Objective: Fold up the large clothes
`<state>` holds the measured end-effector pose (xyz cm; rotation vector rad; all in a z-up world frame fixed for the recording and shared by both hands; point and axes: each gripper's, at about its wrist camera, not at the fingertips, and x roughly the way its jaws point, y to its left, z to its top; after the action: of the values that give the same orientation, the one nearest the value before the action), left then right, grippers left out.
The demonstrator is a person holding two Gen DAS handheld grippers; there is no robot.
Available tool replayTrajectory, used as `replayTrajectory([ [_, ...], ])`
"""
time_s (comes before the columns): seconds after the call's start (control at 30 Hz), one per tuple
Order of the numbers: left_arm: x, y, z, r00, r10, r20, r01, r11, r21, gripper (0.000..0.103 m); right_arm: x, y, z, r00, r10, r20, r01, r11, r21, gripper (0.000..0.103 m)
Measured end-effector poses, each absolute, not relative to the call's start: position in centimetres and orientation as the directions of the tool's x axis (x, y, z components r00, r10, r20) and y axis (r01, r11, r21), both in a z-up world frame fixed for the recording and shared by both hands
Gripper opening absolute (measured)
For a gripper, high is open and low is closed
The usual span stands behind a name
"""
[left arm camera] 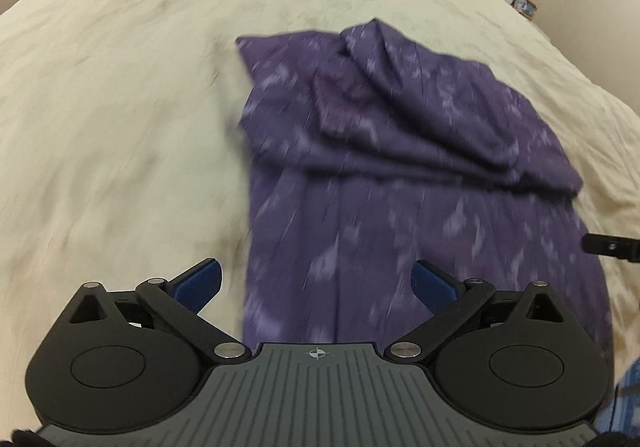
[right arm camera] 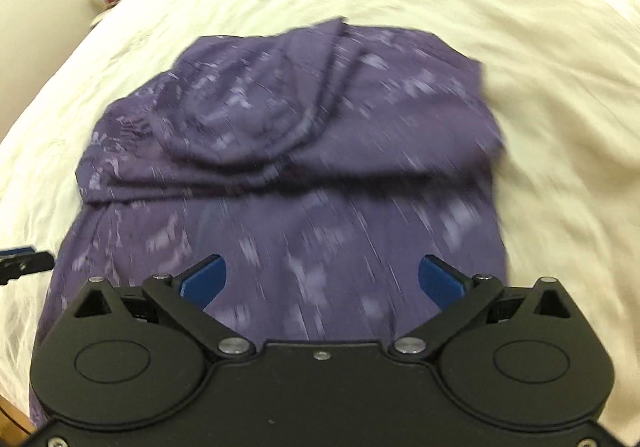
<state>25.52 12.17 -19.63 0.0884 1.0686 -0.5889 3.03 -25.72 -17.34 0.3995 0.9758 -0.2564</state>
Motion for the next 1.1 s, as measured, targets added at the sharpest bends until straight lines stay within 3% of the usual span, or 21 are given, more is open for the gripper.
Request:
replayTrajectory([
  [0.23,20.8,16.2,-20.3,0.351,-0.389,-0.852,0.443,0.87,-0.215,0.103,-4.5,-25.1,-17.9,0.51,-0.055,-0.859,0.481,0.846,0.232,0.102],
  [0.67,12.1,20.5,-21.9,0.375,-0.348,-0.859,0.334,0.915,-0.225,0.103,-14.9,-23.6,-18.6,0.525,-0.004,-0.851,0.407,0.88,0.247,0.102],
  [1.1,10.5,20.3,-21.3,0.397,-0.366,-0.841,0.366,0.904,-0.221,0.103,-16.4,-25.0,-19.4,0.552,-0.003,-0.834,0.42,0.865,0.275,0.102],
])
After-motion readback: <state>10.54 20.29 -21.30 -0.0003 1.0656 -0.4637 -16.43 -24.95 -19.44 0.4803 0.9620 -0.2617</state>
